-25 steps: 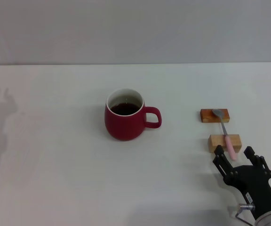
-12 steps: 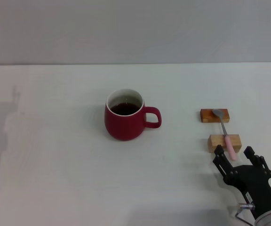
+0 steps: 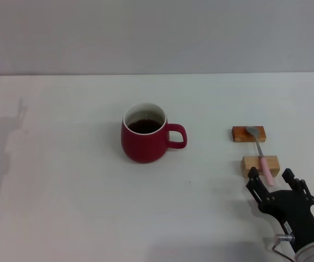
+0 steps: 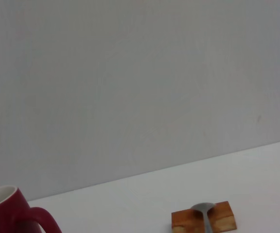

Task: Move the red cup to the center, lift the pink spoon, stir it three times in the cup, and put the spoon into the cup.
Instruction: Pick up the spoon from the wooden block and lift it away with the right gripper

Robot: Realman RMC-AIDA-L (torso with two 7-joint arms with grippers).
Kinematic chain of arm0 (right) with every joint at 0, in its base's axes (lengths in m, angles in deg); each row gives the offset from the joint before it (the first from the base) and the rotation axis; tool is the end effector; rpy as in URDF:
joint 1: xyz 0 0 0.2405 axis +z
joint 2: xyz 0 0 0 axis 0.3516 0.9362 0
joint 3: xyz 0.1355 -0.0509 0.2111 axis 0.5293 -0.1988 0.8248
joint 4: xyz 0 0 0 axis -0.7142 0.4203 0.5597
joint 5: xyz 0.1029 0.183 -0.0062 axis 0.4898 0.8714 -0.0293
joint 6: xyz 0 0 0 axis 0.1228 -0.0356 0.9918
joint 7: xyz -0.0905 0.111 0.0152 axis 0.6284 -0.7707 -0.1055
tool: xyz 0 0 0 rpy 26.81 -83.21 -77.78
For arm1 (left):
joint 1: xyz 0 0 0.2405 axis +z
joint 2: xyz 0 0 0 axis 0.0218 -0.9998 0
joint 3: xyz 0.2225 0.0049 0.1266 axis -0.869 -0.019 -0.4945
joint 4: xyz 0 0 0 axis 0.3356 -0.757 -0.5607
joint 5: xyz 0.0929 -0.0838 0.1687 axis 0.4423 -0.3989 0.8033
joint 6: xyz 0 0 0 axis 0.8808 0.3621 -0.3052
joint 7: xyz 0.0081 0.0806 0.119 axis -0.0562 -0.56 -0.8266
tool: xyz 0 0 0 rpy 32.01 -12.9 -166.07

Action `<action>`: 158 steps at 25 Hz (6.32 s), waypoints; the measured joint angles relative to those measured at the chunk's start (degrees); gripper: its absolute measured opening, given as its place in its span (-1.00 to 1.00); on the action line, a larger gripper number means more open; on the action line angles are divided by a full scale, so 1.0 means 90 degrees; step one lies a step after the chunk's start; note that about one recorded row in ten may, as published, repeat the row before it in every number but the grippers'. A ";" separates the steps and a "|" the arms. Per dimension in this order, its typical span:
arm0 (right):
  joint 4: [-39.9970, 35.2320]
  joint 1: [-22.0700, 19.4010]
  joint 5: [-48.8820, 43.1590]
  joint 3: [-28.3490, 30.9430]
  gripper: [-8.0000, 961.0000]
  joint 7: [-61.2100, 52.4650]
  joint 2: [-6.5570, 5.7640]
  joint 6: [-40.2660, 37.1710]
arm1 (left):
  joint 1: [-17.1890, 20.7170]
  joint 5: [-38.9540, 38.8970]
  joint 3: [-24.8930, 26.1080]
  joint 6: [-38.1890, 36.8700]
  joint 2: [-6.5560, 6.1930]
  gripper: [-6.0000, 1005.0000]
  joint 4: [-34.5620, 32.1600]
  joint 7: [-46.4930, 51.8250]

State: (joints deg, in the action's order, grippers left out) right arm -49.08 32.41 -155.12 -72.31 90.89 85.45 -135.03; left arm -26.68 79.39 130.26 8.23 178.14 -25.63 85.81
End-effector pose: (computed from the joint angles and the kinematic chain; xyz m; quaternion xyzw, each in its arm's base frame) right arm 0.2940 0.2223 -0.1154 -0.6885 0.3891 0.2981 0.5345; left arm -0.3561 0.3628 0.0380 -0.6196 -0.2732 -0.2505 0.6919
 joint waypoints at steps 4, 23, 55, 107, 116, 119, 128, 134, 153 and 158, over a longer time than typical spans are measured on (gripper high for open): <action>-0.0031 0.0020 0.0000 -0.0003 0.70 -0.0091 0.0000 0.0046 | -0.0022 0.0000 0.0000 -0.0011 0.0000 0.67 -0.0021 0.0000; -0.0041 0.0020 0.0000 -0.0040 0.63 -0.0121 0.0000 0.0027 | -0.0026 0.0009 0.0000 -0.0033 0.0000 0.67 -0.0007 -0.0011; -0.0011 -0.0126 -0.0002 -0.0060 0.00 -0.0132 -0.0010 -0.0137 | -0.0026 0.0051 0.0000 -0.0199 0.0000 0.67 -0.0025 -0.0019; -0.0251 0.0013 -0.0041 -0.0217 -0.18 -0.0582 -0.0020 -0.0166 | -0.0024 0.0049 -0.0006 -0.0276 0.0010 0.67 0.0007 -0.0019; -0.0247 0.0018 -0.0020 -0.0216 -0.21 -0.0582 -0.0020 -0.0139 | -0.0016 0.0049 -0.0024 -0.0345 0.0010 0.67 -0.0011 -0.0018; -0.0247 0.0038 -0.0020 -0.0216 -0.21 -0.0582 -0.0019 -0.0112 | -0.0013 0.0049 -0.0031 -0.0347 0.0010 0.67 -0.0008 -0.0018; -0.0283 0.0055 -0.0020 -0.0212 -0.22 -0.0582 -0.0009 -0.0073 | 0.0012 0.0049 -0.0040 -0.0355 0.0010 0.67 0.0017 -0.0018; -0.0303 0.0059 -0.0019 -0.0174 -0.23 -0.0582 -0.0009 -0.0035 | 0.0022 0.0049 -0.0040 -0.0364 0.0010 0.67 0.0025 -0.0018; -0.0315 0.0131 -0.0010 -0.0151 -0.32 -0.0582 -0.0010 0.0058 | -0.0025 0.0049 -0.0014 -0.0364 0.0010 0.67 -0.0004 -0.0018; -0.0315 0.0138 -0.0010 -0.0140 -0.32 -0.0582 -0.0010 0.0058 | -0.0032 0.0049 -0.0002 -0.0364 0.0010 0.67 0.0002 -0.0018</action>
State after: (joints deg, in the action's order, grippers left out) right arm -51.91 33.66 -155.20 -73.57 85.66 85.36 -134.50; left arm -26.97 79.83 130.24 4.96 178.22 -25.61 85.64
